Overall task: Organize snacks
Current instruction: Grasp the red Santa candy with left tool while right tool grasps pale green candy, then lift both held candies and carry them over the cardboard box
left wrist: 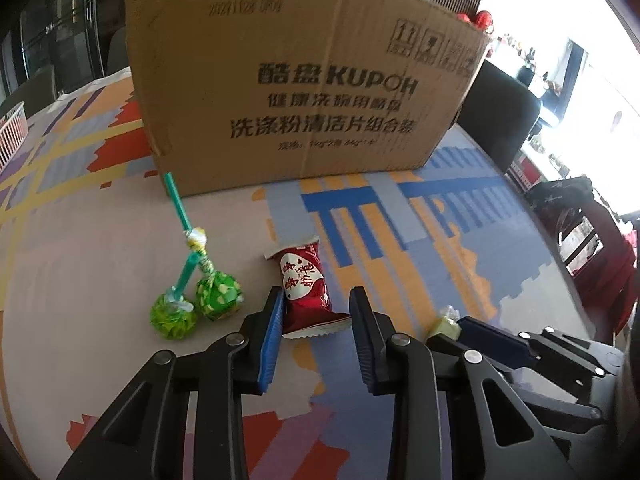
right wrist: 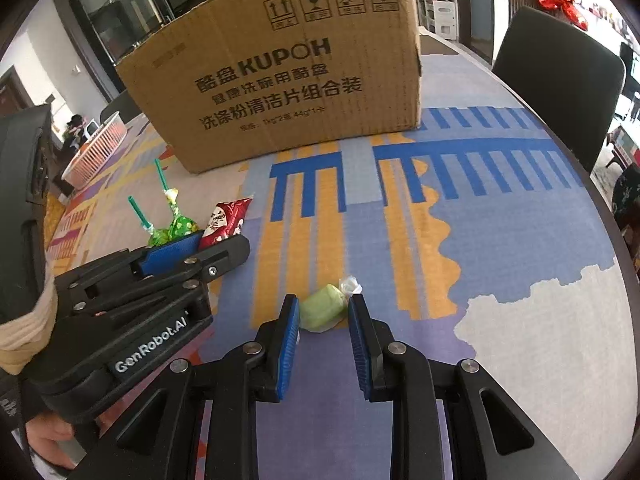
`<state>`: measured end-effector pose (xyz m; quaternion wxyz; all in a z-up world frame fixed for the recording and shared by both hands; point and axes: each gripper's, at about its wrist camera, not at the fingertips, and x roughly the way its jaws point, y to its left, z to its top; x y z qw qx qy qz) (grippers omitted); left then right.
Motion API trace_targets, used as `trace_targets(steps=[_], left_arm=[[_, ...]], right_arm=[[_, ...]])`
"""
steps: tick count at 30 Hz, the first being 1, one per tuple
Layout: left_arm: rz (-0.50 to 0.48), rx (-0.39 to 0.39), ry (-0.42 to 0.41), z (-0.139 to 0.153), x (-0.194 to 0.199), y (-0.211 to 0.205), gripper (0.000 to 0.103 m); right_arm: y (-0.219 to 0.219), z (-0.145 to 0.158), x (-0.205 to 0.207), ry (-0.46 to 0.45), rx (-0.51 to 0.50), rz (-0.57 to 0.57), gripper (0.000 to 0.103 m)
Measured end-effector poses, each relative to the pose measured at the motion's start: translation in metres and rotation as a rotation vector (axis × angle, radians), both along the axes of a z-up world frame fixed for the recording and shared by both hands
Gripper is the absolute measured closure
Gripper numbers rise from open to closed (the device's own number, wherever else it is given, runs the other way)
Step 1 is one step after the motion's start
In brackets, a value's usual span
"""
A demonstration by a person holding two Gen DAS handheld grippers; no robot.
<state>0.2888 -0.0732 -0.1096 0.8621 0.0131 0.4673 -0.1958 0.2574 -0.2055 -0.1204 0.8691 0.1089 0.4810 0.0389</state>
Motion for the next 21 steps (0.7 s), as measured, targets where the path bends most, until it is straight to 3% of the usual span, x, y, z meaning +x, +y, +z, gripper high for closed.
trace_targets(steps=[6,21], left_arm=[[-0.002,0.029,-0.017,0.009,-0.009,-0.003,0.07],[0.005,-0.004,-0.049,0.023,-0.032,0.007,0.071]], right_arm=[[-0.007,0.006,-0.004,-0.015,0.001,-0.01,0.077],[-0.008,0.019,-0.018,-0.05,-0.005,-0.005,0.077]])
